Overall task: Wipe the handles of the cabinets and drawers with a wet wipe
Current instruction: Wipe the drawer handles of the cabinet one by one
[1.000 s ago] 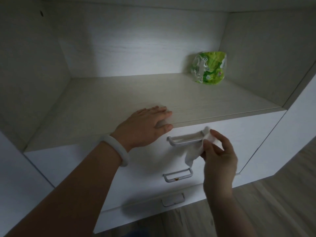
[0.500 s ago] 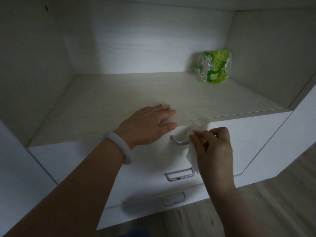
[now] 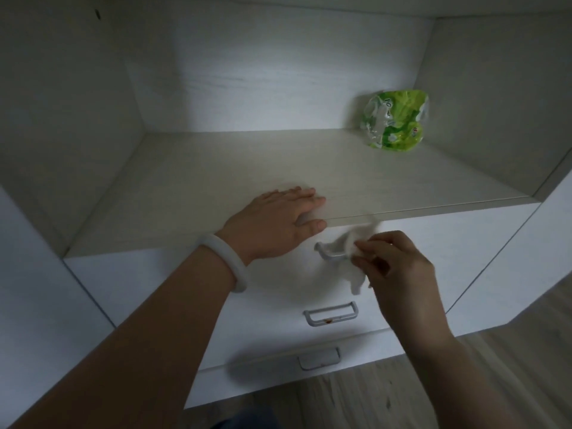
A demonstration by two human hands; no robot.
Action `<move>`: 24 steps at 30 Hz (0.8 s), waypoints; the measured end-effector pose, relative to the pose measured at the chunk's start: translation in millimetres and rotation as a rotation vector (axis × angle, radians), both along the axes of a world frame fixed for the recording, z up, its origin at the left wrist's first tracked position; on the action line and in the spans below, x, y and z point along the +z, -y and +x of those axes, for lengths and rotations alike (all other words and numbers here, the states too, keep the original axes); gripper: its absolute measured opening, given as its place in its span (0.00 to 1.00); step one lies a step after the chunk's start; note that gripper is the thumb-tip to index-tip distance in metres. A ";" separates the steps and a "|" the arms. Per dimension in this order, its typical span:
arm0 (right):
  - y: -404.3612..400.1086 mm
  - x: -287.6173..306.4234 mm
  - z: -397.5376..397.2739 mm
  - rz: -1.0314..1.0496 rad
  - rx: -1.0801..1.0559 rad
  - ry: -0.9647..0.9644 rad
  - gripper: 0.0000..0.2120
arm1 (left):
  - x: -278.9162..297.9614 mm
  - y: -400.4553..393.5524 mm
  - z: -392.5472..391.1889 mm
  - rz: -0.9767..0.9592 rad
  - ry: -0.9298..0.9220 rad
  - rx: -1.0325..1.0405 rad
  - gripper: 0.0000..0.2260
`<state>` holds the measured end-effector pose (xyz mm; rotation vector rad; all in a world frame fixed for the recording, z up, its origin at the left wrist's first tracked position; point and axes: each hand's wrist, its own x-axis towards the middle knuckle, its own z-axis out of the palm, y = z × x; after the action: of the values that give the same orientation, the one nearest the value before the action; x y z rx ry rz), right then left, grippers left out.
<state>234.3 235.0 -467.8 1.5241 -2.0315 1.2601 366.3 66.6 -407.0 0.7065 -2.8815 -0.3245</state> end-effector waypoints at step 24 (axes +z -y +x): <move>7.8 -5.1 29.2 0.098 -0.087 -0.032 0.07 | 0.0 4.4 2.6 0.037 -0.022 -0.020 0.21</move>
<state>263.5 227.2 -472.9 1.4702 -2.1427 1.1115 369.0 62.2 -406.9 0.6761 -2.8700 -0.3864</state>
